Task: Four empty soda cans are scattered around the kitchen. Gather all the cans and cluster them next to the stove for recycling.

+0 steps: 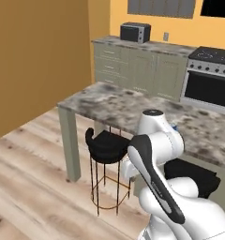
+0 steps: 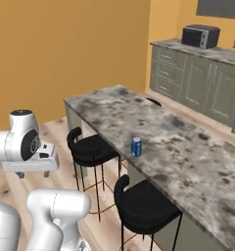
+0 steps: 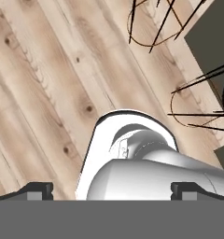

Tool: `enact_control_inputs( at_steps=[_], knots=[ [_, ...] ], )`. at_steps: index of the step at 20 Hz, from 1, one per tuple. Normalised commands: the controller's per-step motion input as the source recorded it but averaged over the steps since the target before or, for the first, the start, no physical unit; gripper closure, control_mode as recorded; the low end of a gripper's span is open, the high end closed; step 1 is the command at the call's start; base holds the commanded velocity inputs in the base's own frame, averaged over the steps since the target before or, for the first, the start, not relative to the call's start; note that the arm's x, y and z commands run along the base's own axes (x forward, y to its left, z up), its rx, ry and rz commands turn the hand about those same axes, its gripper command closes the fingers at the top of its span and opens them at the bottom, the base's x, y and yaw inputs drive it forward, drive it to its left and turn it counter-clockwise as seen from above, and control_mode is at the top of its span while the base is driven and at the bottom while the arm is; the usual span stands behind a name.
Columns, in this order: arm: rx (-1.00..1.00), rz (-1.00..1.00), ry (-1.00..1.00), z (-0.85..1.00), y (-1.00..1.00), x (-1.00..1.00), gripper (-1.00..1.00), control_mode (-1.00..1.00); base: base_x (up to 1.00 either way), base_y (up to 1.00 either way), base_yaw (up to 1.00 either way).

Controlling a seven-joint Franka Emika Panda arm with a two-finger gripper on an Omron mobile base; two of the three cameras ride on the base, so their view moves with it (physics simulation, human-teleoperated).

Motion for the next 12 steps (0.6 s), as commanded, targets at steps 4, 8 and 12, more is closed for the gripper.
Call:
enact_control_inputs(
  at_steps=[4, 8, 12],
  knots=[
    [0.00, 0.00, 0.00, 0.00, 0.00, 0.00, -1.00, 1.00, 0.00, 0.62, -0.19],
    [0.00, 0.00, 0.00, 0.00, 0.00, 0.00, -1.00, 1.00, 0.09, 0.55, -0.29],
    [0.00, 0.00, 0.00, 0.00, 0.00, 0.00, -1.00, 1.00, 0.35, 0.32, -0.60]
  ],
)
